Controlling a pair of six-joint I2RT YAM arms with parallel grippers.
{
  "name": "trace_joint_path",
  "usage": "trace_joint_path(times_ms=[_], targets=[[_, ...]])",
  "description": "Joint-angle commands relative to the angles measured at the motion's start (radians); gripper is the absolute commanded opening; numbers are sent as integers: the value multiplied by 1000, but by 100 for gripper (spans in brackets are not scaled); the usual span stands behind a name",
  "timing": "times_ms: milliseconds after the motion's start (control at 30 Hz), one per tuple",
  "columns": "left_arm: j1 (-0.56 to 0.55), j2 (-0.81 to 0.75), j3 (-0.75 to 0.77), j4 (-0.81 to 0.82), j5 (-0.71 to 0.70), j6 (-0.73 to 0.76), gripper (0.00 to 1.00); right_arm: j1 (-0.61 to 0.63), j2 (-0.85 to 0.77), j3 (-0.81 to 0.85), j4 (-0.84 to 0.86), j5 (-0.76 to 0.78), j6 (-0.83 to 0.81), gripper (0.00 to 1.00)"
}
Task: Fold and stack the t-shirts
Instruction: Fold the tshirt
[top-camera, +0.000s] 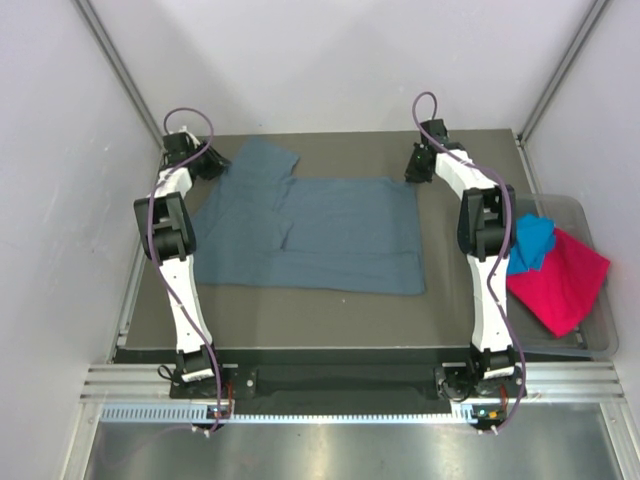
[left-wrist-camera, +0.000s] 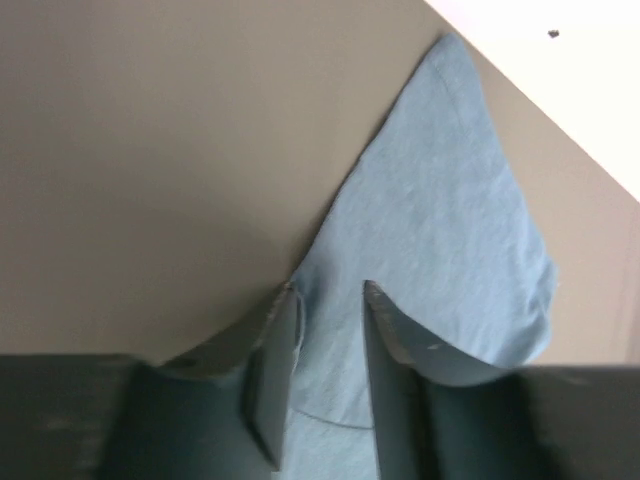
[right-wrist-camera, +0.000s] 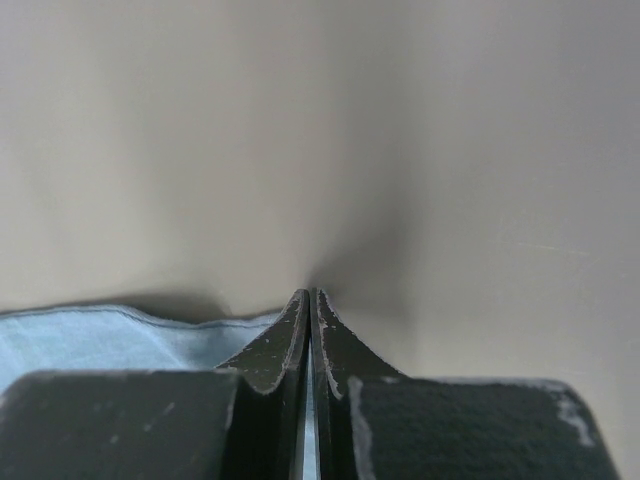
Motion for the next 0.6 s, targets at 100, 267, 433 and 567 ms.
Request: trace_joint_path(times_ms=[100, 267, 433, 567], targets=[[-3, 51, 47, 25, 45, -20, 23, -23, -43, 30, 26, -8, 4, 0], [-3, 44, 47, 31, 62, -25, 0, -34, -61, 33, 29, -22, 4, 0], [-5, -4, 41, 31, 45, -33, 0, -34, -92, 41, 29, -31, 11, 0], [-5, -70, 35, 26, 27, -30, 0, -38, -107, 71, 3, -26, 8, 0]])
